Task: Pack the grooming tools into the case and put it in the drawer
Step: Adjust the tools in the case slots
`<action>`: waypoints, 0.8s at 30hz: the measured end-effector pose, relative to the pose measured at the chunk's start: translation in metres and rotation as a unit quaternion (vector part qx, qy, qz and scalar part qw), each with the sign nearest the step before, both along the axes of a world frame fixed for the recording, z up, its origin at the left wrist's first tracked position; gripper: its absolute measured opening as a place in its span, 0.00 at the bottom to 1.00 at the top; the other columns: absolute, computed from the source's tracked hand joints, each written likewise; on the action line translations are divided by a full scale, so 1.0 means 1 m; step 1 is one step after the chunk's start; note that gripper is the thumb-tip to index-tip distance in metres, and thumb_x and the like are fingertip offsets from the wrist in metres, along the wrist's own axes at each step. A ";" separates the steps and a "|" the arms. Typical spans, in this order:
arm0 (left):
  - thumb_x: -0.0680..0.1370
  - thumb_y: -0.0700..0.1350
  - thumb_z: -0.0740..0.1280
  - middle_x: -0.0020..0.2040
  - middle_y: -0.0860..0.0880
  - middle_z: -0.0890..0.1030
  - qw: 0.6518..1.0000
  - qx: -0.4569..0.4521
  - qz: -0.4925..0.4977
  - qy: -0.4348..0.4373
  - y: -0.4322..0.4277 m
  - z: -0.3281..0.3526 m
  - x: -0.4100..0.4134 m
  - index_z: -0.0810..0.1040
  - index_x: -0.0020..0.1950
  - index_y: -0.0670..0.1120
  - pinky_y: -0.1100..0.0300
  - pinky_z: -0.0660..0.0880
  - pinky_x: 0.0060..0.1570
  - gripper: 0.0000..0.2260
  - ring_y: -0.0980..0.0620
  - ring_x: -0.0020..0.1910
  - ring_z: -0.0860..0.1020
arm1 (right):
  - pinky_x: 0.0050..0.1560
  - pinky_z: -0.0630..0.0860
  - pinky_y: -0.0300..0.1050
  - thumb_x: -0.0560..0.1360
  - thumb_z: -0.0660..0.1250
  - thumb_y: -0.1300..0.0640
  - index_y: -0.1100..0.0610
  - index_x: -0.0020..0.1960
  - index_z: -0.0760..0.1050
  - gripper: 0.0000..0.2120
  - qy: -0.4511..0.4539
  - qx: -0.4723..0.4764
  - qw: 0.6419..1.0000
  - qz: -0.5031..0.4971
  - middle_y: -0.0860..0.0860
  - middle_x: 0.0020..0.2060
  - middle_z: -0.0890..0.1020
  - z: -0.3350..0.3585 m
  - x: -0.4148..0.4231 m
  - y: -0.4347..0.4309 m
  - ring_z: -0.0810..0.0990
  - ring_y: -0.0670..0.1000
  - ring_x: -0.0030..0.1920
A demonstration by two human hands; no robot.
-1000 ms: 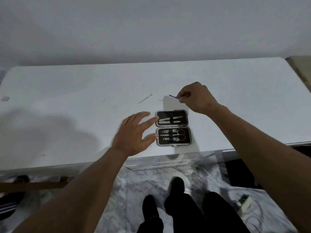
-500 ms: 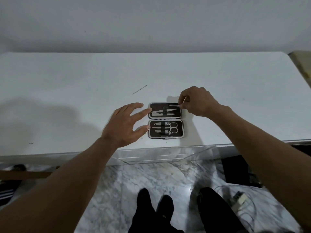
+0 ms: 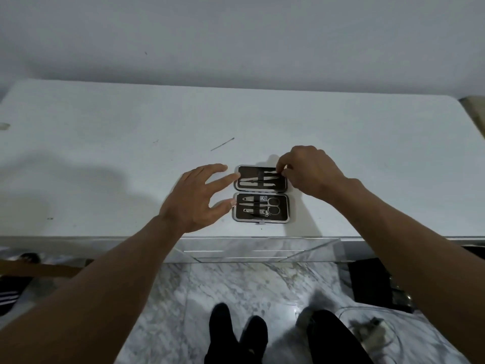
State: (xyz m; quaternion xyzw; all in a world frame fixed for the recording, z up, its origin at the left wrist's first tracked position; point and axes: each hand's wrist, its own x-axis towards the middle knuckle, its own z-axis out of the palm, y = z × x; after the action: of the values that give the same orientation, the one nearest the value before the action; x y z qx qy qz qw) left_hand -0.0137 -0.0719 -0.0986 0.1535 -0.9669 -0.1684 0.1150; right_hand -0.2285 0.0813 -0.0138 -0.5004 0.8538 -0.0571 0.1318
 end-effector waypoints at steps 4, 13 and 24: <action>0.77 0.62 0.60 0.72 0.53 0.70 1.000 -0.001 -0.001 -0.002 -0.001 -0.001 0.000 0.68 0.73 0.60 0.50 0.66 0.67 0.25 0.52 0.71 0.67 | 0.44 0.67 0.43 0.74 0.63 0.62 0.54 0.50 0.82 0.10 -0.007 -0.006 1.000 0.010 0.53 0.48 0.82 -0.005 0.004 -0.006 0.79 0.56 0.49; 0.77 0.63 0.59 0.72 0.53 0.70 1.000 -0.001 -0.001 -0.005 -0.001 0.000 0.000 0.68 0.73 0.60 0.51 0.65 0.67 0.24 0.52 0.72 0.66 | 0.42 0.69 0.44 0.72 0.60 0.66 0.57 0.48 0.81 0.13 0.015 -0.023 0.999 0.027 0.55 0.45 0.81 -0.010 0.011 -0.013 0.78 0.58 0.44; 0.77 0.63 0.59 0.72 0.54 0.69 1.000 -0.002 -0.001 -0.009 -0.001 0.000 0.000 0.68 0.73 0.60 0.51 0.64 0.68 0.24 0.52 0.72 0.66 | 0.44 0.68 0.44 0.75 0.61 0.66 0.58 0.52 0.81 0.12 0.012 -0.012 0.999 0.030 0.56 0.49 0.81 -0.017 0.016 -0.020 0.79 0.58 0.50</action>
State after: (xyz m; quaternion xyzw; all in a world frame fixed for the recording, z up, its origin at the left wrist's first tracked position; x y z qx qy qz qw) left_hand -0.0136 -0.0728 -0.0983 0.1536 -0.9683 -0.1651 0.1069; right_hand -0.2121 0.0610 -0.0310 -0.5282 0.8390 -0.0578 0.1173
